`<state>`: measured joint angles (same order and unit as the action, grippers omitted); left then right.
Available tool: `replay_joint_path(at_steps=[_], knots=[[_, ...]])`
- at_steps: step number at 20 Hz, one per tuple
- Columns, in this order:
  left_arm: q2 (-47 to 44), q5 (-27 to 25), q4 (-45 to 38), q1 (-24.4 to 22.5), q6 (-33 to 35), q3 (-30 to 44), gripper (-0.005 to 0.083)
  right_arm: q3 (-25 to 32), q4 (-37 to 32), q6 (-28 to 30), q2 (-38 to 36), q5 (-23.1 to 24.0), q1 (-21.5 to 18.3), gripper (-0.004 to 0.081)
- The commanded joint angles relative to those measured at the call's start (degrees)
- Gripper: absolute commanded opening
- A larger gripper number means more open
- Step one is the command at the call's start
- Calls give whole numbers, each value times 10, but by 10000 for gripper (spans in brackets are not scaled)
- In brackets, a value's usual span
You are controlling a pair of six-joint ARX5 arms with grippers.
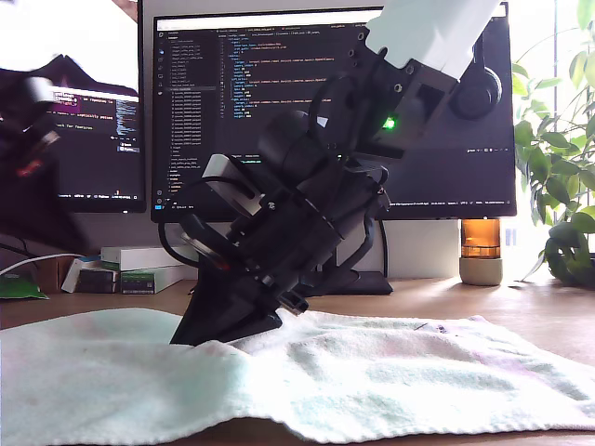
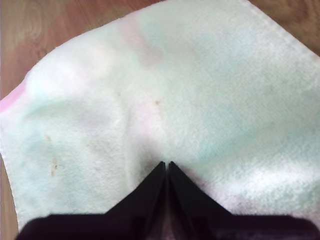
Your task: Fold the tea towel to a neat square and place it to the right
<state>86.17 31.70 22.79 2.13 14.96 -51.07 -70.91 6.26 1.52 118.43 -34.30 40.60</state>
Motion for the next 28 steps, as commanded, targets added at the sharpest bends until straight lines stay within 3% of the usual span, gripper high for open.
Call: replay_joint_path(at_steps=[1,5,9,19,22,28], knots=[[32,-8,-2,9,6,13,-21,-7,4,0,-7,-13,7,-13],[43,-27,-7,5,16,13,-22,-53,24,0,-7,-15,10,-13],[46,-30,-10,-10,15,13,-21,-97,90,2,-7,-15,10,-13],[131,-15,-28,-15,13,13,-22,-102,11,15,-7,21,23,-13],[136,14,-28,-11,6,13,-22,-102,-3,15,2,33,34,-13],[136,26,-10,25,0,13,-22,-102,-12,16,32,38,52,-13]])
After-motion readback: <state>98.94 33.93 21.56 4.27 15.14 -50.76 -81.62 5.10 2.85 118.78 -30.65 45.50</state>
